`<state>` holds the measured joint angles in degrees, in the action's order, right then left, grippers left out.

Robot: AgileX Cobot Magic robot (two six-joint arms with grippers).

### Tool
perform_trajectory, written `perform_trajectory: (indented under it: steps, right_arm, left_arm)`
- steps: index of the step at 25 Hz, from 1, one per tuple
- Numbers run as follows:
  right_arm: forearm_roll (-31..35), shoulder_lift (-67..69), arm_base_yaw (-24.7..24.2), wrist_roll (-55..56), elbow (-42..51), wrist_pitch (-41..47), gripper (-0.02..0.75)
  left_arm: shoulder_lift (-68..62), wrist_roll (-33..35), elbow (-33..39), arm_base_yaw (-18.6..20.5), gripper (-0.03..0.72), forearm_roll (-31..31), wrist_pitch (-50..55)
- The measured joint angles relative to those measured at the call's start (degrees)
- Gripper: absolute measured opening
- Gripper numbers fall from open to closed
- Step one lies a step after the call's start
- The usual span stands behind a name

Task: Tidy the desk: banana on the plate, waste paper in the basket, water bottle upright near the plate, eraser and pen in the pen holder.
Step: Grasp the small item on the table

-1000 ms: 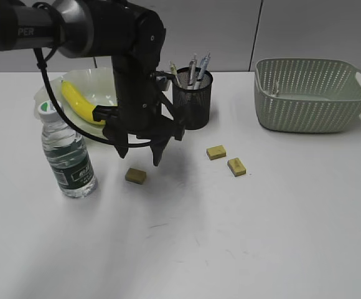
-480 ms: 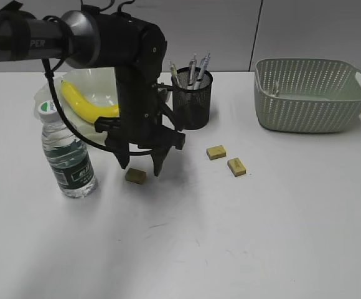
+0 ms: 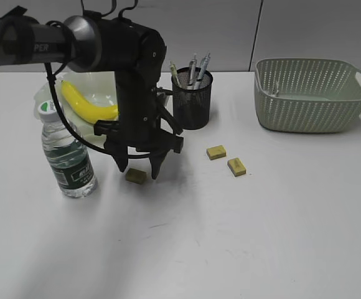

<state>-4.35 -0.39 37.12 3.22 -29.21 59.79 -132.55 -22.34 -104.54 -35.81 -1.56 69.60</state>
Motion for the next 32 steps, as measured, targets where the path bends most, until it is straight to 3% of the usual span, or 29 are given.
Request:
perform_trajectory:
  steps: [8,18,32]
  right_arm:
    - [0.0,0.0,0.0,-0.1,0.0,0.0,0.384]
    - [0.0,0.0,0.0,-0.1,0.0,0.0,0.384]
    - [0.0,0.0,0.0,-0.1,0.0,0.0,0.384]
  left_arm:
    - [-0.8,0.0,0.0,0.5,0.492,0.1,0.0]
    - [-1.0,0.0,0.0,0.6,0.419,0.2,0.0]
    - [-1.0,1.3,0.0,0.6,0.432,-0.1,0.0]
